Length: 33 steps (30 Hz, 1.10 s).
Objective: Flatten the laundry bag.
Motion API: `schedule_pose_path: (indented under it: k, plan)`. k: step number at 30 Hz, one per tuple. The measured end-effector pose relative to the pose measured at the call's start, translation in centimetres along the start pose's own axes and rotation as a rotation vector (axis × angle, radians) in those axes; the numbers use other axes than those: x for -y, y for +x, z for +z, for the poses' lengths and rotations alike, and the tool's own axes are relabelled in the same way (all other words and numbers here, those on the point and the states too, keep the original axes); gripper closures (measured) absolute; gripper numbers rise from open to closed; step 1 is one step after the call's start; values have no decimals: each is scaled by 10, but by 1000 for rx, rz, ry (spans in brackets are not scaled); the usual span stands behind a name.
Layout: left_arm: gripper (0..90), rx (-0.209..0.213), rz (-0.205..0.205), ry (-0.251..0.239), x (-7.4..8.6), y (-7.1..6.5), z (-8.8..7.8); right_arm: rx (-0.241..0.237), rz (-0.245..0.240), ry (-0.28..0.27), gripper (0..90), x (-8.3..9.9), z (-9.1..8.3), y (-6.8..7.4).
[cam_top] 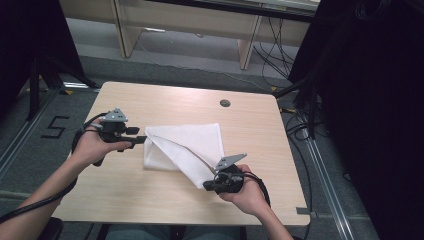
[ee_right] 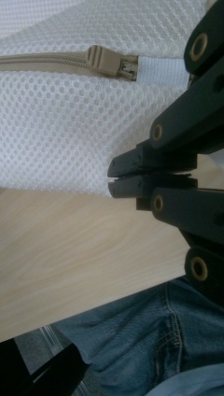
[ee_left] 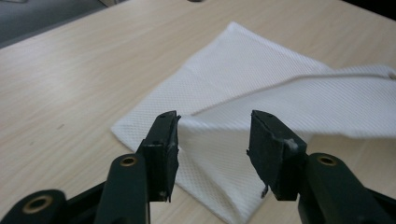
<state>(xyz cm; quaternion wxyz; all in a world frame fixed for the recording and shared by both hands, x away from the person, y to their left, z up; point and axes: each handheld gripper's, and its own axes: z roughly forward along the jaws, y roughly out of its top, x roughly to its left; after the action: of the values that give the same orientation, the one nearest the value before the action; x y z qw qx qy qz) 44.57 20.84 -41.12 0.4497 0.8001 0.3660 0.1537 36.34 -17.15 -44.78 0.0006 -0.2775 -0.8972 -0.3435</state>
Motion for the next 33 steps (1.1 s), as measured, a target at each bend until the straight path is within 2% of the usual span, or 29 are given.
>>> schedule_pose_path:
  k: [2,3,8,10,11,16,17,18,21,22,23,24,25,27,30,31,33]
  plan:
    - [495,-24,-6,-9,0,5,-2,6,4,16,895,4,0,1]
    - [488,-44,-35,-34,0,7,-3,0,11,27,895,9,0,3]
    - [489,-62,-56,-55,1,9,1,-2,6,57,895,17,0,3]
    - [489,-61,-43,-41,4,7,7,-1,7,67,894,20,0,4]
    - [488,-42,-28,-26,6,6,13,-8,6,79,894,22,1,5]
    - [480,-30,-31,-21,7,2,24,-27,2,111,894,26,3,11]
    - [479,-34,-21,-15,7,2,24,-26,-8,114,894,27,3,12]
    - [479,-23,-25,-20,6,1,26,-33,-10,119,894,27,3,13]
    - [478,-28,-24,-25,6,-2,29,-44,-16,139,894,30,2,16]
    - [478,-14,-21,-20,7,-2,30,-49,-24,142,894,30,3,16]
    - [478,-15,-5,-5,8,-3,30,-53,-5,153,894,32,2,18]
    - [478,-10,-18,-17,8,-4,32,-59,-10,157,893,32,2,18]
    - [478,-11,-10,-1,10,-6,34,-70,-40,159,893,34,1,17]
    - [478,-4,5,15,10,-5,34,-65,-45,158,893,35,1,18]
    - [478,-1,1,19,10,-5,35,-75,-35,171,891,38,-3,20]
    - [478,-8,3,16,10,-5,36,-79,-53,159,891,39,-2,19]
    - [478,-3,1,24,11,-6,38,-80,-49,173,889,42,-3,19]
